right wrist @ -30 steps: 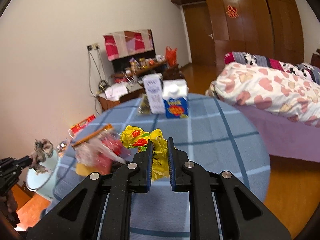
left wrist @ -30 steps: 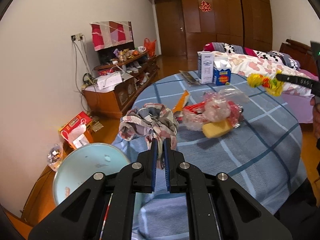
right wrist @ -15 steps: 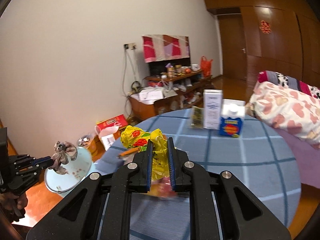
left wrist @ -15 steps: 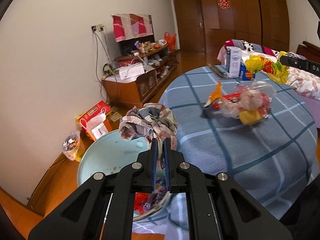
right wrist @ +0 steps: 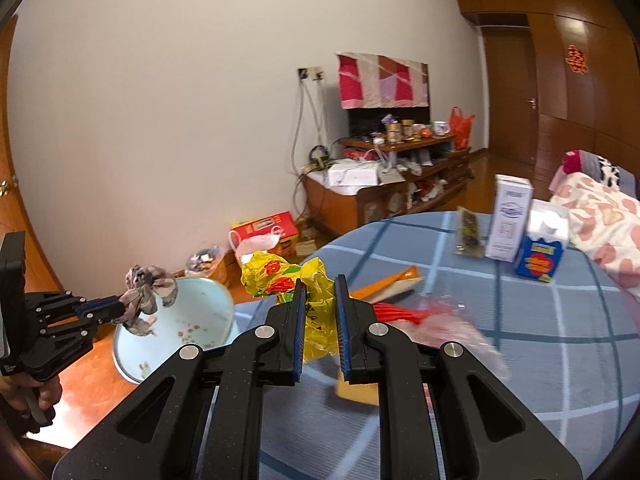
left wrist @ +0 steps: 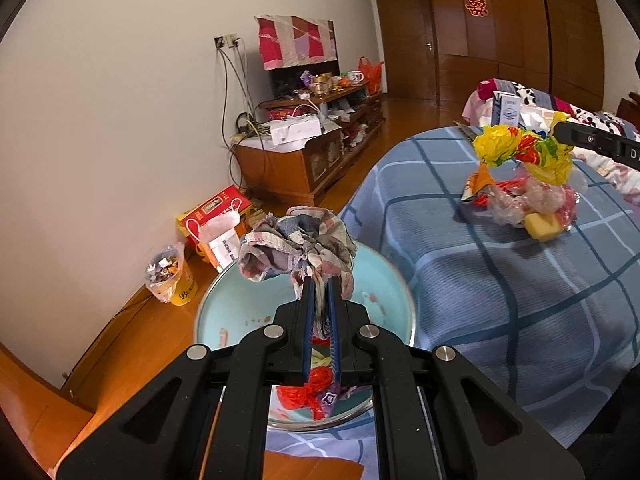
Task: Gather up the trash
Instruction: 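Carry the plaid cloth and yellow wrapper with both grippers over the bucket, then open both grippers to drop the plaid cloth and yellow wrapper into the bucket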
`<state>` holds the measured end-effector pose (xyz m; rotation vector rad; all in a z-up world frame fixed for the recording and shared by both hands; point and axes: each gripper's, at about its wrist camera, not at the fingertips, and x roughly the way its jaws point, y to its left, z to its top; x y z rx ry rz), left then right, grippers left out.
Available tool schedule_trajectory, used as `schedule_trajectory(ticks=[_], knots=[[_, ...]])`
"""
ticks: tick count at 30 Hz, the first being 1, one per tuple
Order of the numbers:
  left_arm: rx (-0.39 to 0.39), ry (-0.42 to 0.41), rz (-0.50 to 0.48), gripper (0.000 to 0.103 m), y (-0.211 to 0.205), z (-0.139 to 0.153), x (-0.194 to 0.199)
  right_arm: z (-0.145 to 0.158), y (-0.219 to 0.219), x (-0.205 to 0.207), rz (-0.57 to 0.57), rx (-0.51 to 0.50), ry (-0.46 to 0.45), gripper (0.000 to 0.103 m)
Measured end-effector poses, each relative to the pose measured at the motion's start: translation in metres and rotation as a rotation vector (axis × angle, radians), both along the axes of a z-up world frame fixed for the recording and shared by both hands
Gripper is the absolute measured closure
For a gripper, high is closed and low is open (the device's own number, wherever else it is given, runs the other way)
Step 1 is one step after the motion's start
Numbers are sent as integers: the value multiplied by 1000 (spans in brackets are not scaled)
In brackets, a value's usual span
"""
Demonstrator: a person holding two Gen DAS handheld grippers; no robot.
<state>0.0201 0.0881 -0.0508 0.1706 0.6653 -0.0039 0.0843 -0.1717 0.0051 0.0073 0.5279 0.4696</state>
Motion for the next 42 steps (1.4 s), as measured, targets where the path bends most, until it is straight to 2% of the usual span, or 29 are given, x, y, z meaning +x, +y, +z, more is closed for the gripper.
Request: schedule_trajectory(ticks=[21,42], knots=[[4,15,95,96,44,-6,-9,-22,62,25,133,-47,20,88],[12,28,154,96,66,-11,-13,-37,103,30,215,-82,39,88]])
